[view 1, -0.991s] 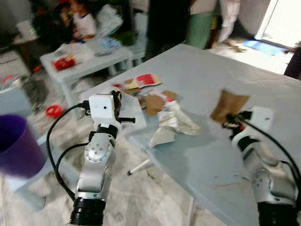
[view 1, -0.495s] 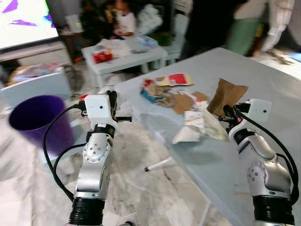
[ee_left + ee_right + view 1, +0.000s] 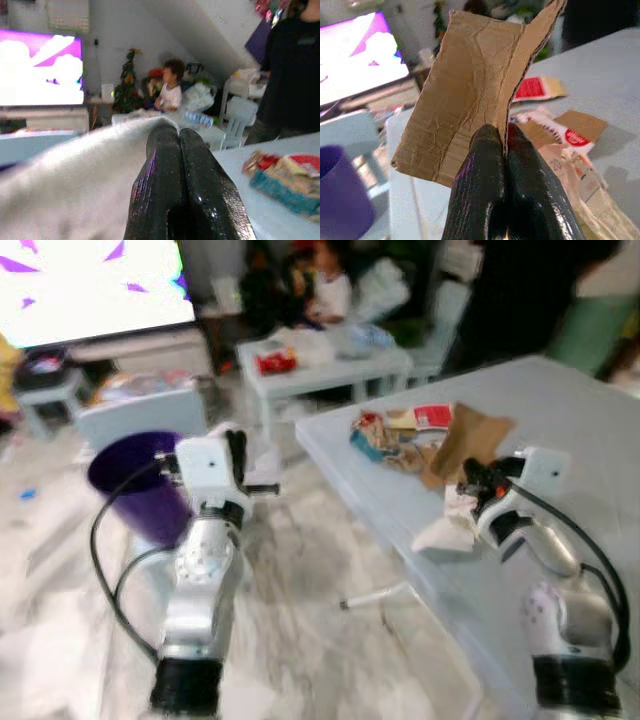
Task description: Picking trash to rubbish bin
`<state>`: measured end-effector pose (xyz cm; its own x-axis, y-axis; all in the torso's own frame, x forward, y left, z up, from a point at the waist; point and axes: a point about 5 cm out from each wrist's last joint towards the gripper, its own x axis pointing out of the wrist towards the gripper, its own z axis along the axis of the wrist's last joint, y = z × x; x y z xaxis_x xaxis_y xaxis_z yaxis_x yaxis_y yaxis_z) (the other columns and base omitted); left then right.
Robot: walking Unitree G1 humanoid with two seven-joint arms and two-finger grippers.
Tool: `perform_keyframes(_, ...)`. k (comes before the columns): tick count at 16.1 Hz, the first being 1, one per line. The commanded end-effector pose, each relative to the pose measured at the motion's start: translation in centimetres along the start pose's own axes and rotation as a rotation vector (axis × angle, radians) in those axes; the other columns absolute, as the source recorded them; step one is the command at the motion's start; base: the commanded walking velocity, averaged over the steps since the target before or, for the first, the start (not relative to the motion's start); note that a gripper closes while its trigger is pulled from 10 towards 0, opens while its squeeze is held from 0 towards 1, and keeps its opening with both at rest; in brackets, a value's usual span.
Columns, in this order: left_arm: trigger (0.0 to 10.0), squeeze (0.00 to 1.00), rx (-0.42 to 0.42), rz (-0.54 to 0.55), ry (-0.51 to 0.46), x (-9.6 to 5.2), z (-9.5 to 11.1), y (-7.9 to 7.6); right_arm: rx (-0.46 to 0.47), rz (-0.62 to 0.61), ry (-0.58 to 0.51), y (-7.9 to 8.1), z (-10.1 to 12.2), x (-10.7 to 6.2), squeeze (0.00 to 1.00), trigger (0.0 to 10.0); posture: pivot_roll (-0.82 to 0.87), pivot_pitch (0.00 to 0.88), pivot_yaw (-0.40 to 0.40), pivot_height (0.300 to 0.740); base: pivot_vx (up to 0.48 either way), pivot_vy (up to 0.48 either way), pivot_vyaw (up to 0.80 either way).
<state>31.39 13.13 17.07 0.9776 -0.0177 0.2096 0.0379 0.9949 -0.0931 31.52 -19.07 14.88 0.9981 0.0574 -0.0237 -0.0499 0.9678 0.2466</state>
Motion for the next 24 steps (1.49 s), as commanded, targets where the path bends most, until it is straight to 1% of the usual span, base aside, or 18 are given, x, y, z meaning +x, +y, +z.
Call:
perform_keyframes(1,0.0,0.0,-0.017,0.027,0.005,-0.2,0.1,0.3,-0.004,0.01,-0.016,0.1,0.5,0.0,0.0,0.0,-0.01,0.0,-0.008,0.74,0.0,0.0,0.8)
perform_keyframes(3,0.0,0.0,-0.032,0.025,0.015,-0.3,-0.1,0.2,0.005,0.032,-0.012,0.3,0.5,0.0,0.0,0.0,-0.01,0.0,-0.011,0.74,0.0,0.0,0.8)
perform_keyframes(6,0.0,0.0,-0.041,0.026,0.015,-0.1,0.0,0.2,0.006,0.063,-0.013,0.7,0.7,0.0,0.0,0.0,-0.01,0.0,-0.011,0.74,0.0,0.0,0.8)
perform_keyframes(7,0.0,0.0,-0.045,0.027,0.018,-0.1,0.0,0.2,0.003,0.079,-0.013,0.9,0.8,0.0,0.0,8.6,-0.02,0.0,-0.011,0.74,0.0,0.0,0.8)
perform_keyframes(8,0.0,0.0,-0.053,0.029,0.024,-0.2,-0.1,0.2,-0.012,0.082,-0.011,1.0,0.8,-0.1,0.0,10.0,-0.02,0.0,-0.013,0.74,0.0,0.0,0.8)
perform_keyframes(9,0.0,0.0,-0.054,0.029,0.025,-0.2,-0.1,0.2,-0.014,0.081,-0.011,1.0,0.8,-0.1,0.0,10.0,-0.02,0.0,-0.013,0.74,0.0,0.0,0.8)
perform_keyframes(11,0.0,0.0,-0.063,0.018,0.03,-0.3,-0.2,0.0,-0.018,0.106,-0.014,1.3,0.9,-0.1,0.0,10.0,-0.02,0.0,-0.013,0.74,0.0,0.0,0.0)
perform_keyframes(15,0.0,0.0,-0.067,0.013,0.033,-0.1,-0.2,0.0,-0.021,0.106,-0.012,1.5,0.9,0.0,0.0,10.0,-0.02,0.0,-0.009,0.74,0.0,0.0,0.0)
perform_keyframes(23,0.0,0.0,-0.079,0.0,0.033,-0.2,-0.2,-0.2,-0.018,0.104,-0.01,1.4,0.7,-0.2,0.0,10.0,-0.02,0.0,-0.003,0.74,0.0,0.0,0.0)
perform_keyframes(24,0.0,0.0,-0.079,-0.002,0.034,-0.2,-0.2,-0.2,-0.019,0.102,-0.01,1.4,0.8,-0.2,0.0,10.0,-0.02,0.0,-0.003,0.74,0.0,0.0,0.44)
